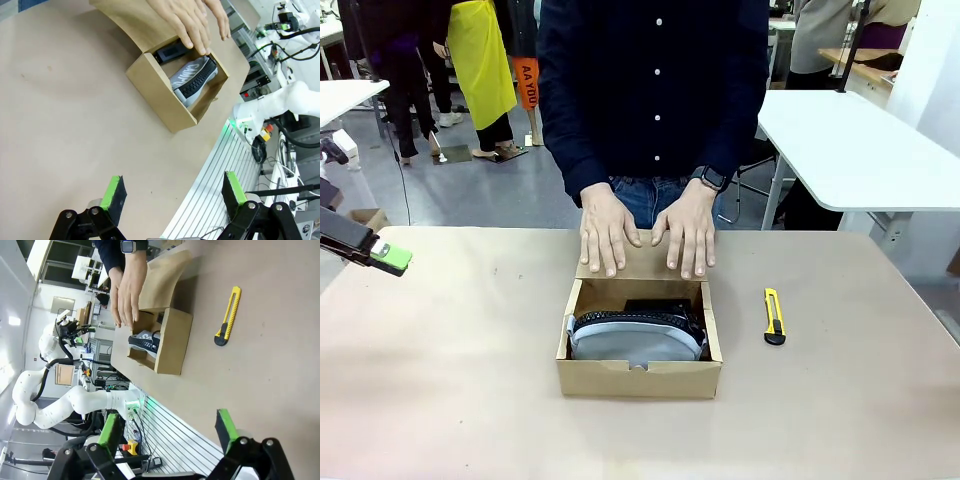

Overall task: Pack the items into the box.
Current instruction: Close the Mailer Box.

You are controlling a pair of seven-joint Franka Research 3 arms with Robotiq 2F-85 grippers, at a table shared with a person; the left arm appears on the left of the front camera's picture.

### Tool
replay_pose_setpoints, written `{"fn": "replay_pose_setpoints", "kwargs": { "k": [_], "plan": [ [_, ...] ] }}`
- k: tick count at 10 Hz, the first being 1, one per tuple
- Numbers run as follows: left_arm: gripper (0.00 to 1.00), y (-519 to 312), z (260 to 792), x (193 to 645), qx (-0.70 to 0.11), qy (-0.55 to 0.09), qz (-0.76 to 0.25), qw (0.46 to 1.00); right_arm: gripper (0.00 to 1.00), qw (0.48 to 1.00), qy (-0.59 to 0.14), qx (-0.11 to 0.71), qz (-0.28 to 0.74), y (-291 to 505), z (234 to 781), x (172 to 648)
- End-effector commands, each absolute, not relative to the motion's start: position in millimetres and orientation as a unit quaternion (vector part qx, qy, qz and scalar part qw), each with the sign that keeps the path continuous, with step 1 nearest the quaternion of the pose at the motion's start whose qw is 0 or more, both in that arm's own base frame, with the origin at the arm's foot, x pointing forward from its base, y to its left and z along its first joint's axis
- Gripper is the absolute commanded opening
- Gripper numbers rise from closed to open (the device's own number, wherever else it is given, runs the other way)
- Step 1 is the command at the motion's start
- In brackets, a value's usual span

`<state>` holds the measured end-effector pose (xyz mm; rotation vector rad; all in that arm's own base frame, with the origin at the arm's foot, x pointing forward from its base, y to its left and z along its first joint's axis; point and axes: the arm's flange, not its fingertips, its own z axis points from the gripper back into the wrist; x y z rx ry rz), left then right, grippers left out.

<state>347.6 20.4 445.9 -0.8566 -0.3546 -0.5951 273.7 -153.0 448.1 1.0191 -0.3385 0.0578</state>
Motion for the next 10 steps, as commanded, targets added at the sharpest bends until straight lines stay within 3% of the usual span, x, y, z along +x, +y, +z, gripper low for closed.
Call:
{"fn": "replay_pose_setpoints", "kwargs": {
  "k": [1,4,5,7,10],
  "plan": [
    [1.0,23,445,346,-0.405,-0.171,-0.289,0.851,1.0,0.861,-0.16,0.482,0.039,-157,449,271],
    [1.0,20,446,348,-0.407,-0.168,-0.283,0.852,1.0,0.859,-0.161,0.485,0.028,-153,448,274],
    [1.0,12,442,357,-0.449,-0.15,-0.301,0.828,1.0,0.857,-0.144,0.492,0.048,-140,446,284],
    [1.0,-25,406,400,-0.531,-0.142,-0.269,0.791,1.0,0.844,-0.125,0.513,0.097,-77,411,336],
    [1.0,-68,348,440,-0.597,-0.142,-0.203,0.763,1.0,0.84,-0.147,0.515,0.088,12,362,384]
  ]
}}
